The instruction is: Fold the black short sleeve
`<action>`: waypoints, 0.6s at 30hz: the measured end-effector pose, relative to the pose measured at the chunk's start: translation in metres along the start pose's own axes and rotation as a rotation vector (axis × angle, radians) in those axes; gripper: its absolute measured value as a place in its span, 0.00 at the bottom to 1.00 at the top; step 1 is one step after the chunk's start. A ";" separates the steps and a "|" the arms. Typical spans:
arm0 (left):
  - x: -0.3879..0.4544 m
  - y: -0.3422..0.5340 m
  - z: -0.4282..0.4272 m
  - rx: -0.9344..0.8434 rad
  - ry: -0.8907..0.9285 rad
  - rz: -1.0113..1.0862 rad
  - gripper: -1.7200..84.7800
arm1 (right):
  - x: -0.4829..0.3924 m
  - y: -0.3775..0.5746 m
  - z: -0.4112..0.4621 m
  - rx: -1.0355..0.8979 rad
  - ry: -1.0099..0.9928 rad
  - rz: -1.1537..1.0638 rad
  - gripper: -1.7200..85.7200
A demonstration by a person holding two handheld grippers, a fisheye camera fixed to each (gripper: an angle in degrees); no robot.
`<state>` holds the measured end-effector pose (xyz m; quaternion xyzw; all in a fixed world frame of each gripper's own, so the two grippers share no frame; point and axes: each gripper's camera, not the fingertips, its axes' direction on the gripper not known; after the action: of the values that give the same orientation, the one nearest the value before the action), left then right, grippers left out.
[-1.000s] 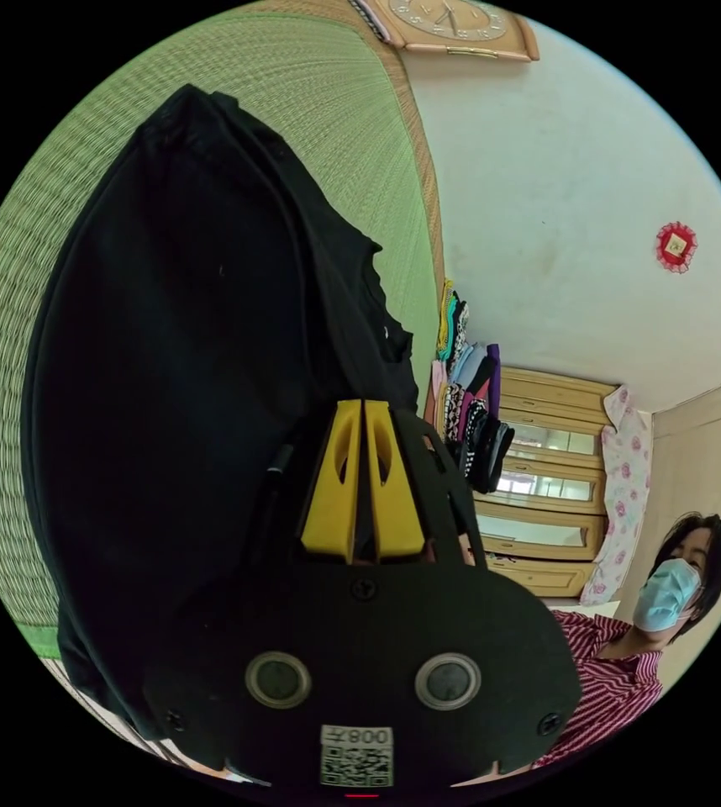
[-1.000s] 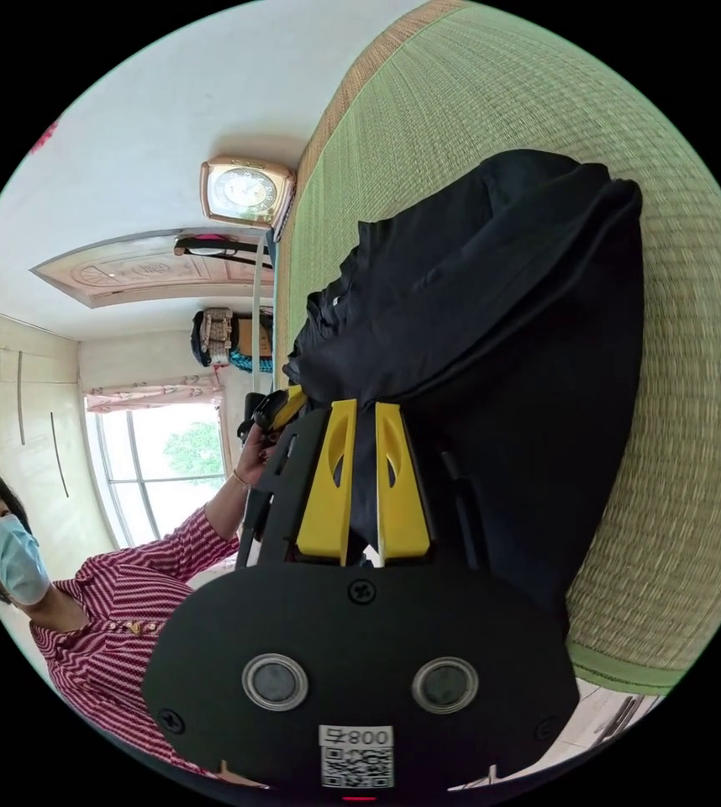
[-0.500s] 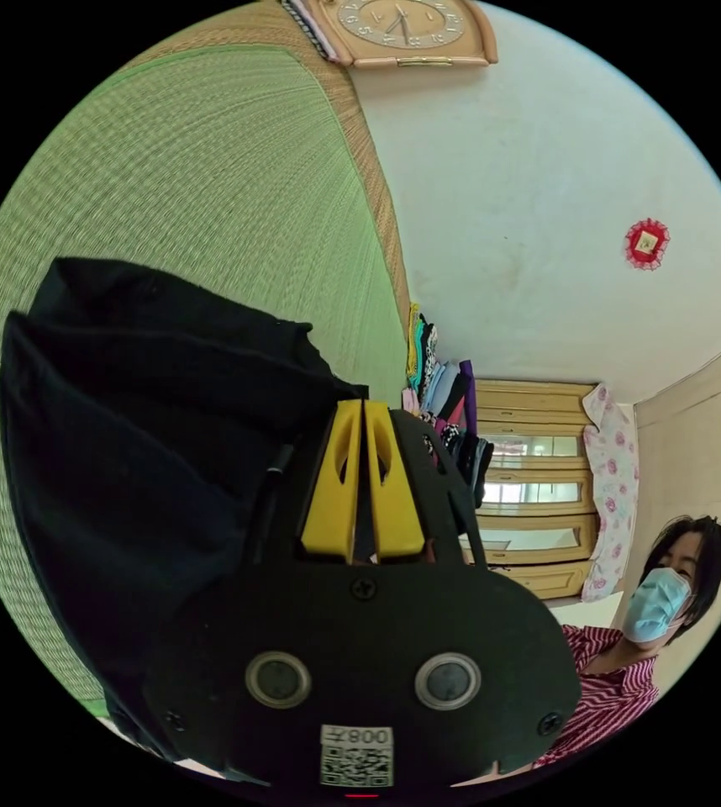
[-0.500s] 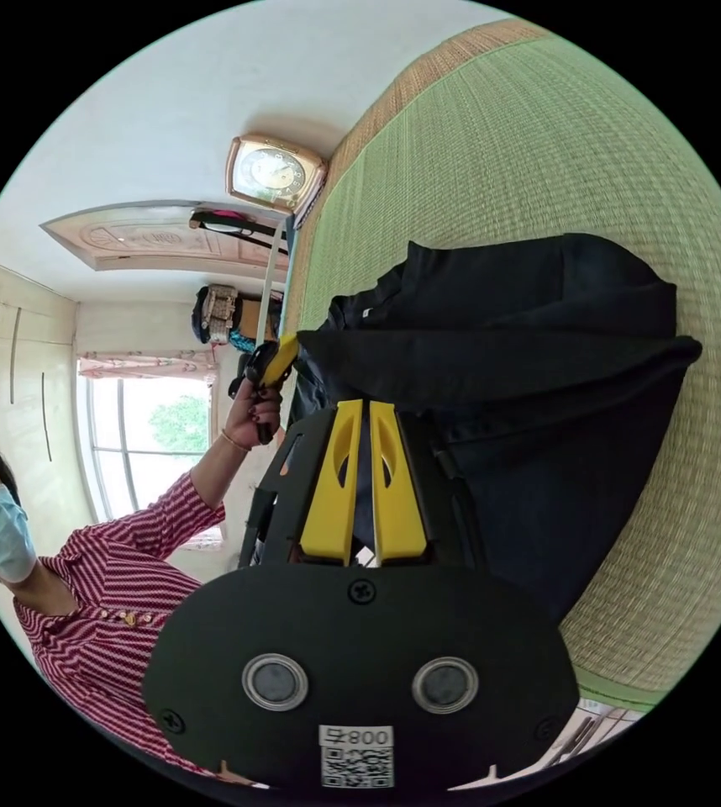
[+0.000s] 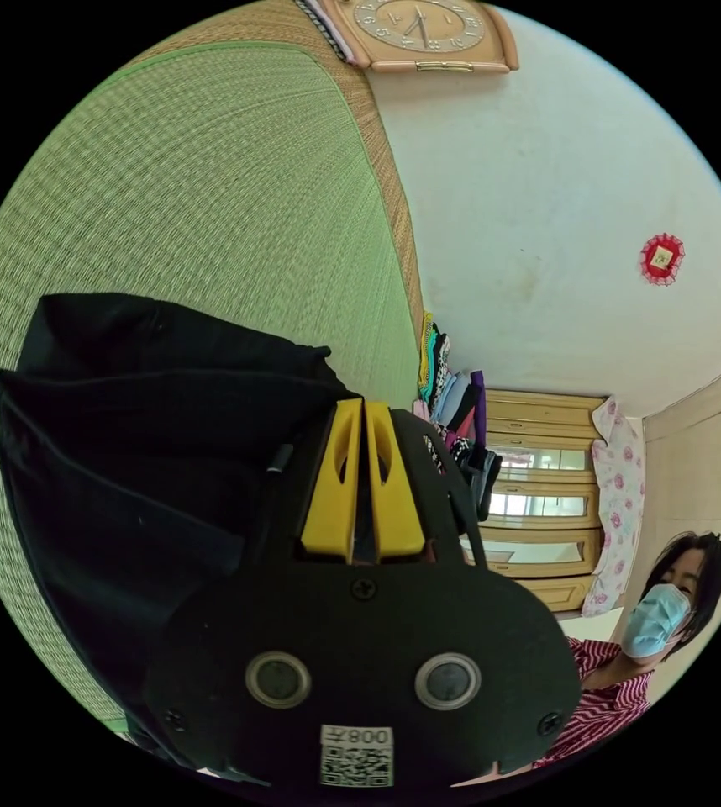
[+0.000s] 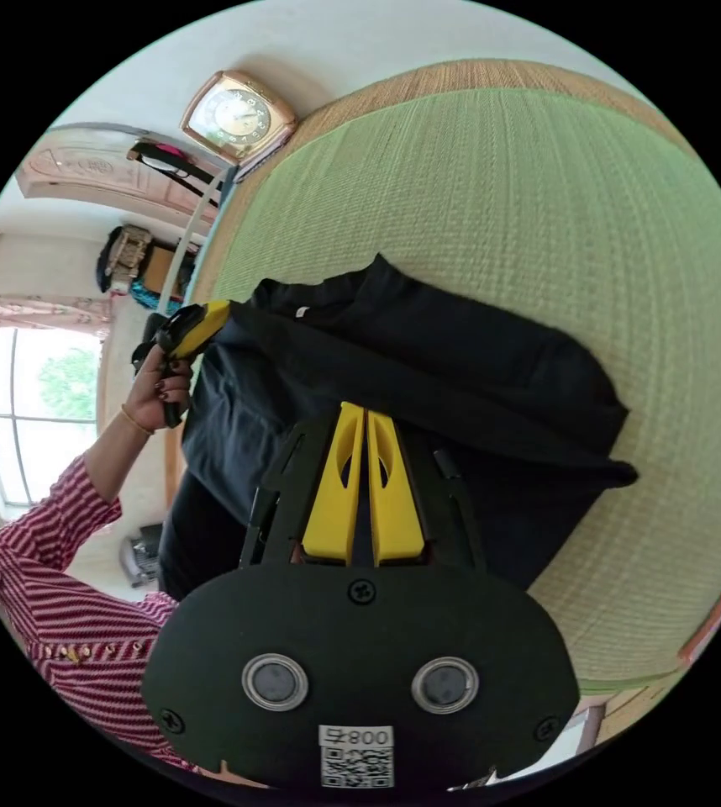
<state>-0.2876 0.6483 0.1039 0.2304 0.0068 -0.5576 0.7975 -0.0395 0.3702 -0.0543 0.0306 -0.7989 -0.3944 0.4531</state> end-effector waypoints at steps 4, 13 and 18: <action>-0.001 -0.008 -0.001 0.012 -0.028 -0.007 0.03 | 0.008 -0.025 -0.021 0.027 0.101 0.029 0.02; -0.003 -0.001 -0.013 0.009 -0.078 0.028 0.04 | 0.035 -0.044 -0.051 0.065 0.108 0.090 0.02; -0.009 0.033 -0.026 0.004 -0.109 0.046 0.08 | 0.040 -0.010 -0.076 0.139 -0.034 0.054 0.02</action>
<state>-0.2550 0.6753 0.0949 0.2013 -0.0429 -0.5510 0.8087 -0.0094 0.3018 -0.0116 0.0336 -0.8325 -0.3260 0.4466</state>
